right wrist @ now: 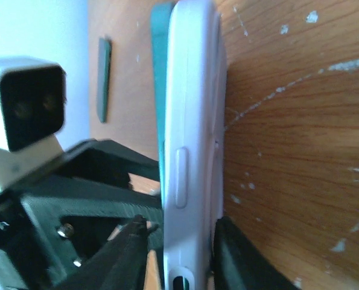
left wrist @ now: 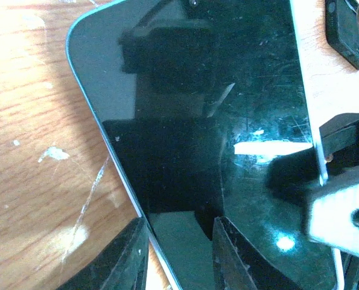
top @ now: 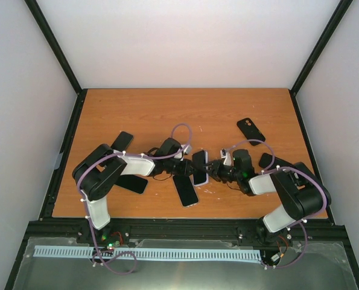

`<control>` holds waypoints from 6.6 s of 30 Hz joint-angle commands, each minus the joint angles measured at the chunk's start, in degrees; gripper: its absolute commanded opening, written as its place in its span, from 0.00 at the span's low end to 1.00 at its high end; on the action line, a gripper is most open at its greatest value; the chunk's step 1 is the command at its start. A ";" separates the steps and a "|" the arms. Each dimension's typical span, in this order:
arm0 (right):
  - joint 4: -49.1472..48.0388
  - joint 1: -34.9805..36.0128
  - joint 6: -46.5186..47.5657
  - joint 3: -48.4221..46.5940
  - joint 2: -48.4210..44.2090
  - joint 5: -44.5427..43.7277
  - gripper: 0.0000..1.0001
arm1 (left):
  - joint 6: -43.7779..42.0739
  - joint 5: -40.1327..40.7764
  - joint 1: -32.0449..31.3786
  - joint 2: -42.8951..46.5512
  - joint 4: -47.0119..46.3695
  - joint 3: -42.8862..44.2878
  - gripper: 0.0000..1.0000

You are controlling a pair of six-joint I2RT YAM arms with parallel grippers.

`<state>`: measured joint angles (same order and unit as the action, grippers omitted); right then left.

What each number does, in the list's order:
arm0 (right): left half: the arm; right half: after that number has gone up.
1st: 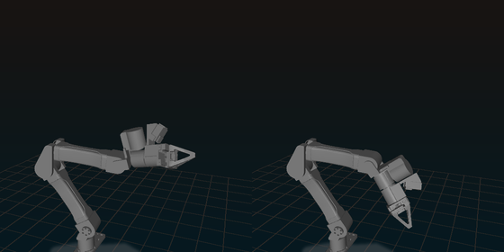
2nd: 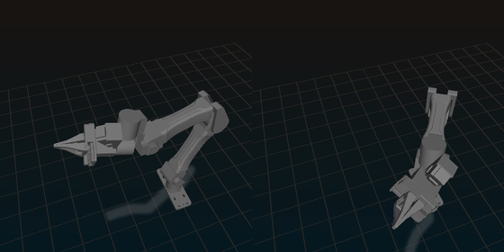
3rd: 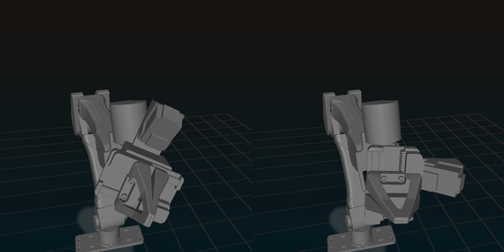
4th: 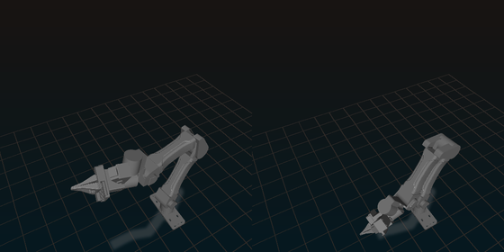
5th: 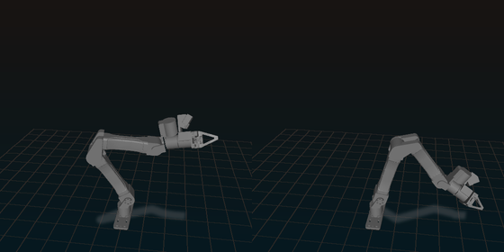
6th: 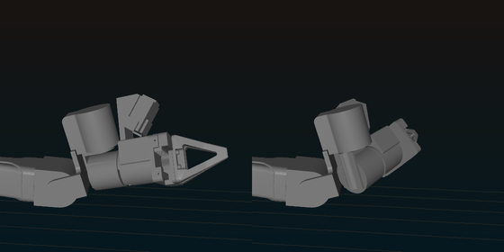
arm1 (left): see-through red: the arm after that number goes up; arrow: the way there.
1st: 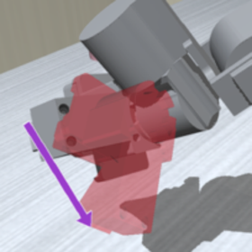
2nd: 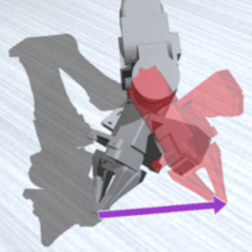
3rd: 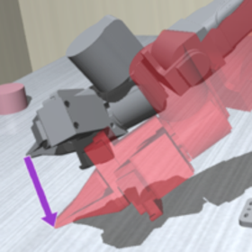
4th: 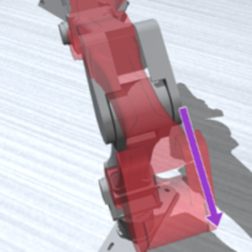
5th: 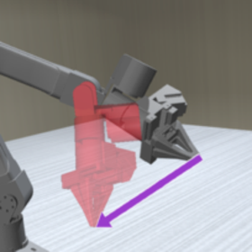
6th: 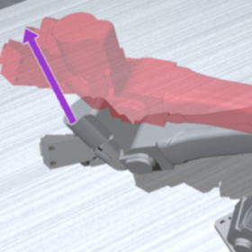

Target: Put the phone into the phone case

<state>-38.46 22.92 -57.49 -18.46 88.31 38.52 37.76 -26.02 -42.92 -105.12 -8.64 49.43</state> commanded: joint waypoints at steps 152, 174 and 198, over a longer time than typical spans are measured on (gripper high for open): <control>35.87 6.98 18.25 -15.81 -24.25 -11.05 0.03 | 5.85 3.27 16.64 42.66 26.96 -5.89 0.99; 49.22 -1.55 31.30 -27.54 2.74 -14.61 0.14 | 16.58 13.15 28.43 40.42 34.20 -14.68 0.99; 53.80 -1.39 27.30 -25.55 -2.68 -17.50 0.14 | 22.86 20.40 29.42 39.61 38.19 -16.31 0.99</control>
<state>16.19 20.97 -28.40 -46.13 89.69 18.61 58.30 -8.99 -14.11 -66.94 27.40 32.93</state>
